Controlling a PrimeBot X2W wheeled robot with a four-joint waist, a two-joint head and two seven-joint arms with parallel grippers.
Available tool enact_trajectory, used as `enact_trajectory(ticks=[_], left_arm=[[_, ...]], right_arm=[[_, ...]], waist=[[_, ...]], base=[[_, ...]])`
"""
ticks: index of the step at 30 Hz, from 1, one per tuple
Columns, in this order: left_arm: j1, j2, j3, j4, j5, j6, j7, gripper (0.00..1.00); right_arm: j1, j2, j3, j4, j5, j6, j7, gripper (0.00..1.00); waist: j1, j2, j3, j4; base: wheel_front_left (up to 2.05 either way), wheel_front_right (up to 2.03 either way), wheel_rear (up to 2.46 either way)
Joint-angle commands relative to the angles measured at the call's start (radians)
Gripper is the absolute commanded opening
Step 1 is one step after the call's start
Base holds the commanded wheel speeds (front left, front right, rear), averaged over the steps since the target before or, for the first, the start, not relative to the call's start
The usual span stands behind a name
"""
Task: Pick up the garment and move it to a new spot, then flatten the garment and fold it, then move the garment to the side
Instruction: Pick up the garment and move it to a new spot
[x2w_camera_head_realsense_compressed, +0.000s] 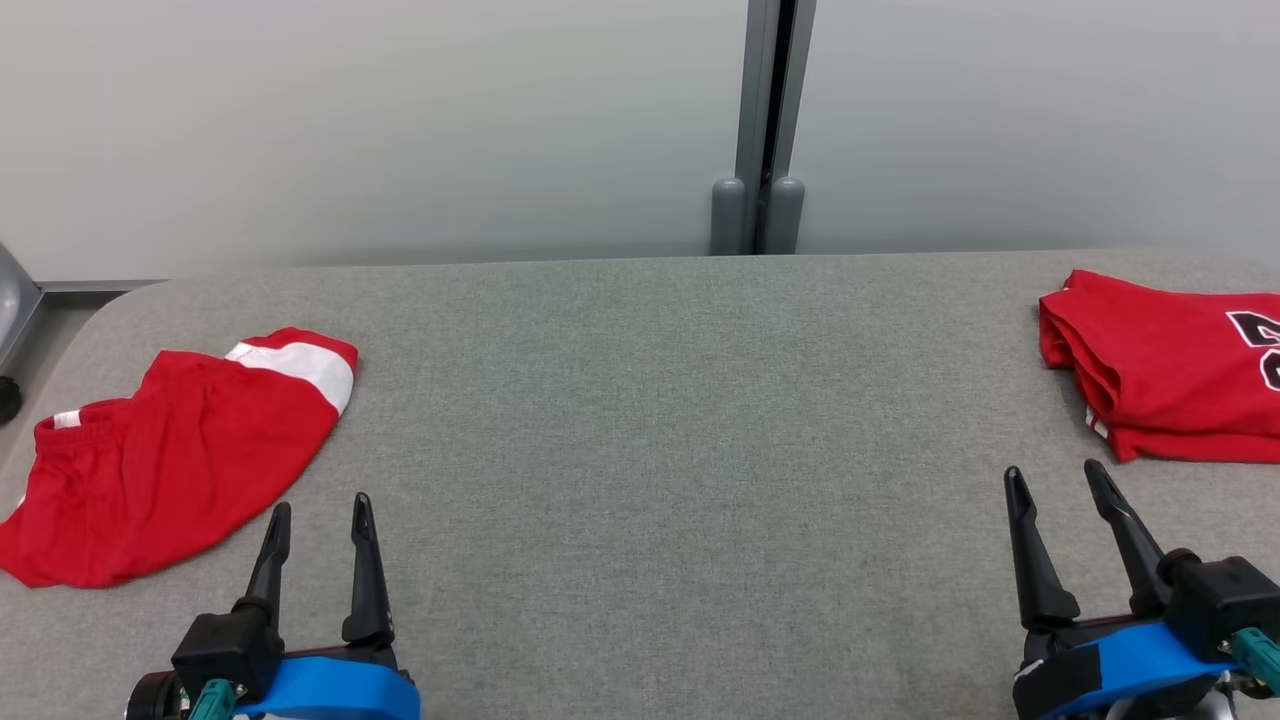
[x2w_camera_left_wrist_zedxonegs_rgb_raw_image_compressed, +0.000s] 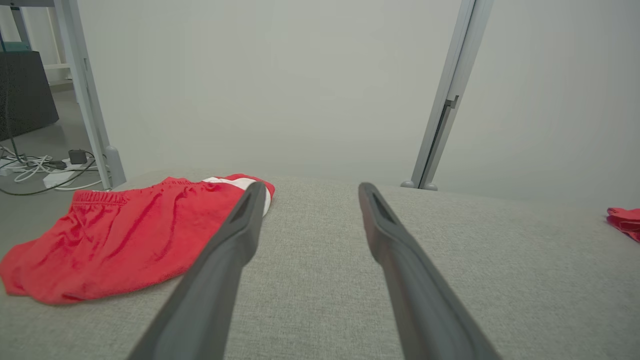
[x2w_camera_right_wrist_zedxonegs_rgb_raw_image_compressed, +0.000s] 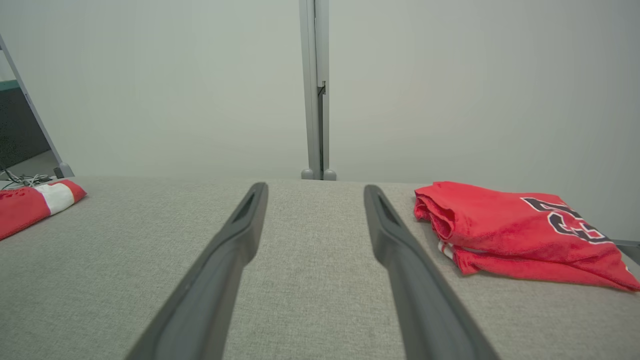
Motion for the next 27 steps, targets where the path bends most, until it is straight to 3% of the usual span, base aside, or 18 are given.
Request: enact_trajectory(ticks=[1, 11, 27], left_arm=[[-0.008, -0.001, 0.003, 0.001, 0.002, 0.002, -0.002, 1.00], [-0.030, 0.002, 0.021, -0.009, 0.012, 0.012, -0.002, 1.00], [-0.035, 0.023, 0.081, -0.033, 0.005, 0.033, -0.003, 1.00]], right_arm=[[0.013, 0.002, -0.003, -0.007, 0.003, 0.000, 0.001, 1.00], [0.010, 0.002, -0.006, -0.010, 0.018, 0.000, 0.009, 1.00], [-0.041, 0.001, 0.018, 0.041, 0.013, 0.000, 0.003, 1.00]], waist=[[0.0001, 0.0000, 0.001, 0.002], [0.0001, 0.0000, 0.023, 0.059], [0.0001, 0.0000, 0.061, 0.322]], base=[[0.00, 0.00, 0.00], [0.00, 0.00, 0.00], [0.00, 0.00, 0.00]])
